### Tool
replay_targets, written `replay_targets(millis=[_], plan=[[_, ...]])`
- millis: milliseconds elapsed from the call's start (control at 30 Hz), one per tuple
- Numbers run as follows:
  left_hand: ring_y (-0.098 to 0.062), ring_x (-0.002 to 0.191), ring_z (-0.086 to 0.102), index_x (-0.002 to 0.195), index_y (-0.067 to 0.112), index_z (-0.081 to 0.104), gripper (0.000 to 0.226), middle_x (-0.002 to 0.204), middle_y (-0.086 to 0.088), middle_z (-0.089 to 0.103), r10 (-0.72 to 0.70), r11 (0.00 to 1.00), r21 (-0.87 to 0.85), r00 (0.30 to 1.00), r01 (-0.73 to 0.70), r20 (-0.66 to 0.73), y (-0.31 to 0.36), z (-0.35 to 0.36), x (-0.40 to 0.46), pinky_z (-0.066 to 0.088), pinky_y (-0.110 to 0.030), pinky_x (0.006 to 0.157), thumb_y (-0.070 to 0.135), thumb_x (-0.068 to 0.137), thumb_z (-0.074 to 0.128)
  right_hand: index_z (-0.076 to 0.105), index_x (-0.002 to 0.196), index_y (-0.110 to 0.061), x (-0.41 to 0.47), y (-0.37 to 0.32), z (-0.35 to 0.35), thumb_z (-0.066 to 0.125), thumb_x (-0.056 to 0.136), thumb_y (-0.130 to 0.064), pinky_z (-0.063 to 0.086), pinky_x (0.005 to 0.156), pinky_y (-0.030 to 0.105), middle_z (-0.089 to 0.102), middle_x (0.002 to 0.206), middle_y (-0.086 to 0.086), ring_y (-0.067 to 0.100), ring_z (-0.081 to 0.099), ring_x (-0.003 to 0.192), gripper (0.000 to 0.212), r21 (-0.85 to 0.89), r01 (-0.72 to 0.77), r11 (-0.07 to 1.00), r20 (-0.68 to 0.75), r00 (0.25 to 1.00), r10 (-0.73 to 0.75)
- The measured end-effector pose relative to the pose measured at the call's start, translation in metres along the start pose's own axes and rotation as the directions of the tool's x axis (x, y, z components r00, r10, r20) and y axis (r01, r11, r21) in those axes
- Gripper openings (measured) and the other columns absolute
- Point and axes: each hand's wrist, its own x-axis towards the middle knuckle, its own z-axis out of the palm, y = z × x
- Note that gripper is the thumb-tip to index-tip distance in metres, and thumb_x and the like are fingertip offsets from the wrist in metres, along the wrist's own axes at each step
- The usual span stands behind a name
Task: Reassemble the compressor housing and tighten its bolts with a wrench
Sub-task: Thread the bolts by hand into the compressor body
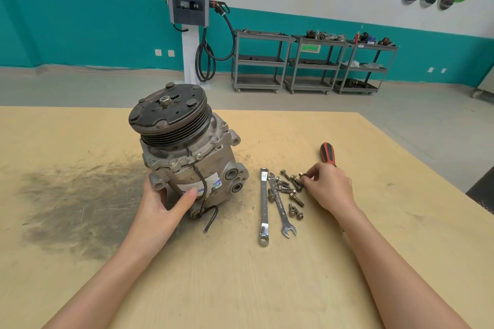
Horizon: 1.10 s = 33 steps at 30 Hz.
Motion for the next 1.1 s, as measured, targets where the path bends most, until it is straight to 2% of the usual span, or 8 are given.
replay_targets(millis=[133, 233, 333, 433, 600, 867, 967, 1100], plan=[[0.01, 0.119, 0.054, 0.131, 0.027, 0.044, 0.058, 0.121, 0.032, 0.062, -0.012, 1.0, -0.009, 1.0, 0.012, -0.002, 0.0, -0.001, 0.0, 0.04, -0.001, 0.088, 0.033, 0.08, 0.071, 0.068, 0.098, -0.021, 0.001, -0.002, 0.006, 0.059, 0.091, -0.033, 0.031, 0.084, 0.039, 0.062, 0.091, 0.001, 0.026, 0.052, 0.106, 0.017, -0.045, 0.016, 0.999, 0.014, 1.0, -0.015], [0.007, 0.122, 0.053, 0.135, 0.022, 0.043, 0.062, 0.125, 0.027, 0.061, -0.011, 1.0, -0.011, 1.0, 0.011, 0.003, -0.001, -0.002, 0.0, 0.041, -0.004, 0.092, 0.033, 0.081, 0.072, 0.066, 0.096, -0.023, -0.004, -0.005, -0.003, 0.061, 0.09, -0.037, 0.035, 0.085, 0.039, 0.061, 0.093, -0.002, 0.022, 0.052, 0.1, 0.015, -0.041, 0.125, 0.991, -0.015, 0.992, -0.126], [0.006, 0.123, 0.053, 0.137, 0.021, 0.042, 0.064, 0.126, 0.028, 0.061, -0.003, 1.0, 0.002, 1.0, 0.003, 0.008, -0.001, -0.002, 0.0, 0.041, -0.003, 0.092, 0.031, 0.08, 0.069, 0.065, 0.088, -0.028, -0.015, -0.013, -0.013, 0.068, 0.086, -0.037, 0.039, 0.072, 0.027, 0.059, 0.08, -0.01, 0.014, 0.053, 0.08, 0.01, 0.169, 0.3, 0.939, 0.105, 0.942, -0.319], [0.006, 0.122, 0.053, 0.135, 0.022, 0.043, 0.06, 0.125, 0.028, 0.061, -0.002, 1.0, 0.009, 1.0, 0.002, 0.014, 0.0, -0.002, 0.0, 0.041, -0.004, 0.093, 0.03, 0.081, 0.069, 0.063, 0.088, -0.03, -0.025, -0.023, -0.008, 0.069, 0.08, -0.051, 0.031, 0.069, 0.017, 0.056, 0.081, -0.013, 0.009, 0.047, 0.083, 0.023, 0.148, 0.4, 0.905, 0.191, 0.886, -0.423], [0.004, 0.123, 0.054, 0.135, 0.022, 0.044, 0.061, 0.127, 0.024, 0.062, -0.013, 1.0, -0.001, 1.0, 0.013, 0.012, 0.003, -0.002, -0.001, 0.037, -0.019, 0.099, 0.033, 0.083, 0.074, 0.047, 0.082, -0.026, -0.029, -0.034, 0.011, 0.053, 0.084, -0.066, 0.029, 0.08, 0.032, 0.045, 0.085, -0.009, 0.015, 0.039, 0.089, 0.04, -0.142, 0.447, 0.883, 0.162, 0.891, -0.425], [0.002, 0.124, 0.054, 0.137, 0.02, 0.043, 0.065, 0.13, 0.019, 0.062, -0.015, 1.0, -0.006, 0.999, 0.016, 0.032, 0.005, -0.002, -0.002, 0.041, -0.011, 0.096, 0.033, 0.078, 0.07, 0.053, 0.087, -0.021, -0.027, -0.034, 0.015, 0.047, 0.096, -0.047, 0.026, 0.079, 0.031, 0.05, 0.095, -0.003, 0.021, 0.045, 0.097, 0.028, -0.132, 0.468, 0.874, 0.145, 0.881, -0.45], [0.001, 0.124, 0.054, 0.137, 0.02, 0.043, 0.067, 0.131, 0.016, 0.061, -0.014, 1.0, -0.01, 1.0, 0.014, 0.028, 0.008, -0.002, -0.003, 0.039, -0.02, 0.101, 0.034, 0.078, 0.07, 0.061, 0.097, -0.016, -0.021, -0.03, 0.011, 0.05, 0.096, -0.045, 0.031, 0.084, 0.034, 0.055, 0.101, -0.002, 0.02, 0.048, 0.099, 0.031, -0.078, 0.392, 0.916, 0.056, 0.92, -0.389], [0.002, 0.124, 0.054, 0.138, 0.021, 0.043, 0.068, 0.131, 0.018, 0.061, -0.018, 1.0, -0.007, 0.999, 0.019, 0.029, 0.008, -0.002, -0.003, 0.04, -0.017, 0.1, 0.033, 0.077, 0.073, 0.059, 0.101, -0.016, -0.01, -0.013, 0.002, 0.049, 0.097, -0.043, 0.033, 0.09, 0.038, 0.058, 0.106, -0.001, 0.021, 0.048, 0.103, 0.029, -0.173, 0.33, 0.928, 0.005, 0.942, -0.334]])
